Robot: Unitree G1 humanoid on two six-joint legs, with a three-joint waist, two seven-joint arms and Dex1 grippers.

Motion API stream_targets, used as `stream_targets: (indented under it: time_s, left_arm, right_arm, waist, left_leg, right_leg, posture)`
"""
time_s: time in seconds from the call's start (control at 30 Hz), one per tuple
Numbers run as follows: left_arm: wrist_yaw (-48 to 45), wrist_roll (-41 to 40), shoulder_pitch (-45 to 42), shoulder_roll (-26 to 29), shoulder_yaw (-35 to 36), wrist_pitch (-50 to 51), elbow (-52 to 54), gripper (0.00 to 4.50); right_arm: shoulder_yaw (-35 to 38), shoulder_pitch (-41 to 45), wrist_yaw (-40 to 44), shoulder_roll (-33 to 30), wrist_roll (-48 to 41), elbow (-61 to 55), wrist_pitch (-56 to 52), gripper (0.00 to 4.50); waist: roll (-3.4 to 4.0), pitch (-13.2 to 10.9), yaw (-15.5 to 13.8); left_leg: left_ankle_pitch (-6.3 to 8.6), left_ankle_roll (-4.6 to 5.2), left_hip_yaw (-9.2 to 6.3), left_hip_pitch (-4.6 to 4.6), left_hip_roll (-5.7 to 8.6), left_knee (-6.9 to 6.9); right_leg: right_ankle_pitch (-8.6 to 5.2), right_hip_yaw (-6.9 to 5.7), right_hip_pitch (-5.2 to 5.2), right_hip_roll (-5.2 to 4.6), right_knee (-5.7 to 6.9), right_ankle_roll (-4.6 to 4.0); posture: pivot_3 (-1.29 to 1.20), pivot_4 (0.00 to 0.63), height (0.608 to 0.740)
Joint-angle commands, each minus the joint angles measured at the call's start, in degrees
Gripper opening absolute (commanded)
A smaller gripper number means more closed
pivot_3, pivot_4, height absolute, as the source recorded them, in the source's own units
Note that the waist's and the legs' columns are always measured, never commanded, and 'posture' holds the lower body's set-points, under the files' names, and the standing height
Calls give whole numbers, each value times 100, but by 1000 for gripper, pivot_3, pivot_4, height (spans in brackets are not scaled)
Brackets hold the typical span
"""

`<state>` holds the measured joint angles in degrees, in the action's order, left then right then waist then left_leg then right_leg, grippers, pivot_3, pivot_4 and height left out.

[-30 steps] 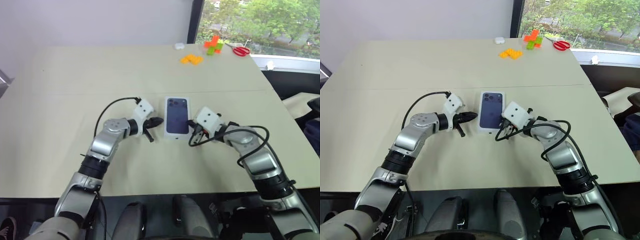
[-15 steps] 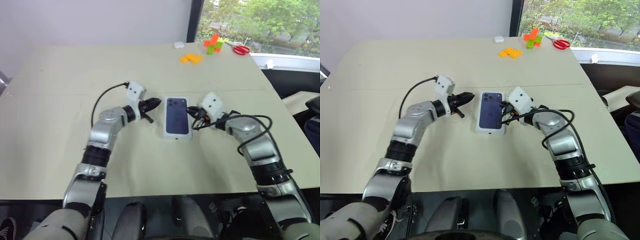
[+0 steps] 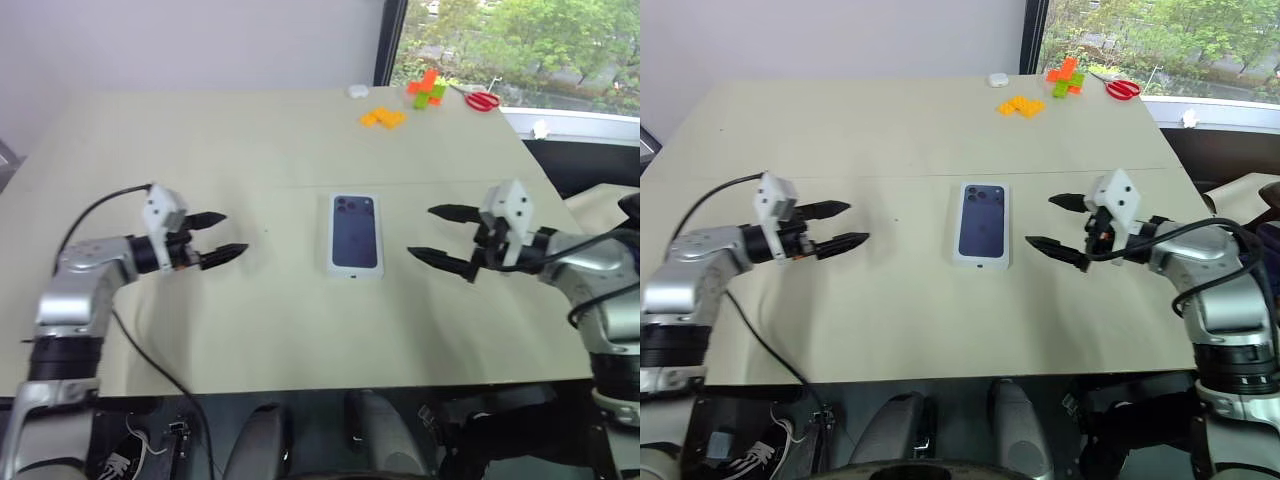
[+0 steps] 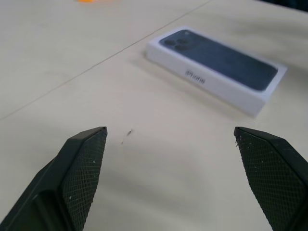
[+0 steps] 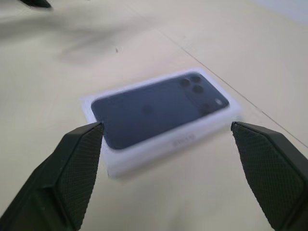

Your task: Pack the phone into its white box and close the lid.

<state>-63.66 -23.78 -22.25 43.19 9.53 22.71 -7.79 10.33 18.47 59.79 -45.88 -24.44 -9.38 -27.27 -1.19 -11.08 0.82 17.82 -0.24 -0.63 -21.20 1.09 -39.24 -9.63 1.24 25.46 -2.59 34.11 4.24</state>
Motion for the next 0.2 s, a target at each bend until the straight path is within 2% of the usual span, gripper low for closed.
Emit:
stream_targets:
  time_s: [0.03, 0.2]
  left_arm:
    - [-251, -143, 305, 397, 377, -101, 165, 4460]
    - [-120, -95, 589, 604, 601, -160, 189, 4460]
  right_arm:
    - [446, -162, 204, -300, -238, -114, 90, 4429]
    - [534, -287, 347, -532, -206, 172, 271, 4429]
  waist:
    - [0, 0, 0]
    - [-1, -1, -3]
  left_leg:
    - [0, 0, 1, -1, 0, 0]
    - [0, 0, 8, 0, 2, -1]
  right_leg:
    - [-1, 1, 0, -1, -1, -1]
    - [-9, 5, -1, -7, -3, -8]
  posture:
    - [0, 150, 740]
    - [0, 150, 740]
